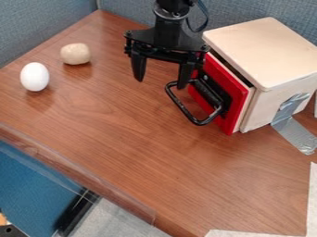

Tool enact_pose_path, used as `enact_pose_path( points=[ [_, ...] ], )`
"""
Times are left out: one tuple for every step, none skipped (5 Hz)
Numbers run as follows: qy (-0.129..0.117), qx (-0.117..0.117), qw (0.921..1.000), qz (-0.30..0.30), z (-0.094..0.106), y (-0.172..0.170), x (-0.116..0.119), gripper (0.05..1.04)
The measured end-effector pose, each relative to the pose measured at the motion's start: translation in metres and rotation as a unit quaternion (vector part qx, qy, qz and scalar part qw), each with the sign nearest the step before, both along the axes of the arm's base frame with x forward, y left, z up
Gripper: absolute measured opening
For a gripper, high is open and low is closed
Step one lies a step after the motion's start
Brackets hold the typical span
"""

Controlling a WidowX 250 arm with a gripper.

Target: Open the drawer

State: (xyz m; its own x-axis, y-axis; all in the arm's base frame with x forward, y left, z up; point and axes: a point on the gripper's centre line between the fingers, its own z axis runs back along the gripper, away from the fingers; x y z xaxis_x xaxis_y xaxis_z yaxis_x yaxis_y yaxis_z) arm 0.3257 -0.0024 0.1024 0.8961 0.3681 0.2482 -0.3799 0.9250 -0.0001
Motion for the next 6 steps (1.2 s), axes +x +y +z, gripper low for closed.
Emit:
enact_pose_path(
  points=[
    [0.013, -0.002, 0.9999, 0.006, -0.01, 0.0, -0.002, 1.0],
    [-0.027, -0.022, 0.9982, 0.05, -0.017, -0.002, 0.003, 0.999],
    [-0.06, -0.037, 0.9944, 0.078, -0.019, -0.004, 0.009, 0.999],
    [-0.109, -0.053, 0.9854, 0.119, -0.016, -0.002, 0.015, 0.999],
    [-0.138, -0.057, 0.976, 0.159, -0.017, 0.003, 0.02, 0.999],
    [-0.145, -0.055, 0.9692, 0.192, -0.028, 0.008, 0.023, 0.999]
  ],
)
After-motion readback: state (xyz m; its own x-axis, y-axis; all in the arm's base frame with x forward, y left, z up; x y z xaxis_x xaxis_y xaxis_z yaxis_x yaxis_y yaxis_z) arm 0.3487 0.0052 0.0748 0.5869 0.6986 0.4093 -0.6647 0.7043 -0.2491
